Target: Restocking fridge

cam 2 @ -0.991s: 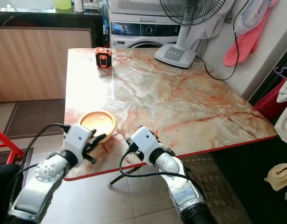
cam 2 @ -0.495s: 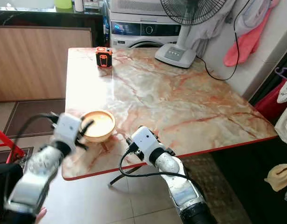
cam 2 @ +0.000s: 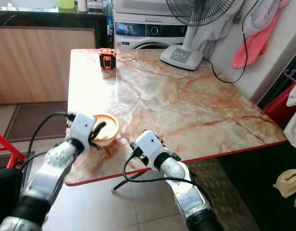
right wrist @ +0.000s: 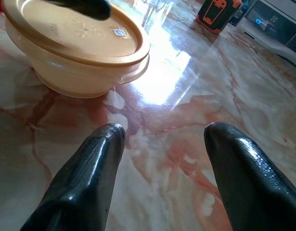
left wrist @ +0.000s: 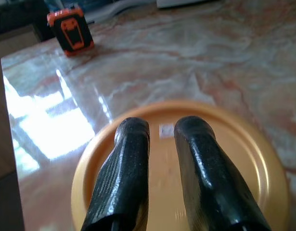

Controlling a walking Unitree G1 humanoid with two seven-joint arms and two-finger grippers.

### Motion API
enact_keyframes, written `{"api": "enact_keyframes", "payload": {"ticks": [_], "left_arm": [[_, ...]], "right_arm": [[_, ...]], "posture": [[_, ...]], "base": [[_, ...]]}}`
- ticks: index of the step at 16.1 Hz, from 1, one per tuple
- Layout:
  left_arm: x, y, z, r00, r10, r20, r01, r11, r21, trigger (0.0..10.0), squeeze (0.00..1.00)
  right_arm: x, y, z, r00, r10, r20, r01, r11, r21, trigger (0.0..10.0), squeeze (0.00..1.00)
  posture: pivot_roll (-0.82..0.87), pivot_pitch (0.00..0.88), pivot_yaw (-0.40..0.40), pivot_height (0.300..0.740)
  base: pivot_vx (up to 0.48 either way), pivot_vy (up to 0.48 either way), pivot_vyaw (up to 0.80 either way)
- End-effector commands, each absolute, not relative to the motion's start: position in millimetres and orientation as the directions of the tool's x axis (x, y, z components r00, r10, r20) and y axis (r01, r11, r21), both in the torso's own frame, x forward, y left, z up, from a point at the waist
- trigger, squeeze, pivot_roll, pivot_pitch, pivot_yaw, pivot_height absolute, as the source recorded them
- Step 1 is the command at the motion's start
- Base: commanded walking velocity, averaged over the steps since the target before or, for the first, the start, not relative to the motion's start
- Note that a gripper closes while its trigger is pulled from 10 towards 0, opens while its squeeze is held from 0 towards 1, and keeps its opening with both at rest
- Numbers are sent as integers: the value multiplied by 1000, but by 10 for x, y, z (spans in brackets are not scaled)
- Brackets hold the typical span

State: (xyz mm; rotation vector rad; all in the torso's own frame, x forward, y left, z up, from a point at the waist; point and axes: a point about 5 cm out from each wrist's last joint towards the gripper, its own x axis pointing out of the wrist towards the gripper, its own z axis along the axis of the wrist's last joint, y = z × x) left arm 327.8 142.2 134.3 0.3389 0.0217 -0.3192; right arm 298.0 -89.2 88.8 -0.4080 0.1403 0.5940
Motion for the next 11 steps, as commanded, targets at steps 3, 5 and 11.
{"api": "enact_keyframes", "payload": {"ticks": [3,5,11], "left_arm": [[3385,1404,1411,942,-331,-56,332,895,299,10000,0],[3449,1411,1422,932,-353,-80,360,886,291,10000,0],[3451,1381,1320,884,-441,-156,465,864,190,10000,0]], "right_arm": [[3004,-954,912,836,495,-236,-548,764,-339,10000,0],[3006,-964,912,835,495,-239,-550,762,-342,10000,0],[2991,-972,897,832,495,-249,-554,760,-340,10000,0]], "posture": [[-41,0,-130,740],[-41,0,-135,740],[-47,0,-141,740]], "base": [[0,0,0],[0,0,0],[0,0,0]]}}
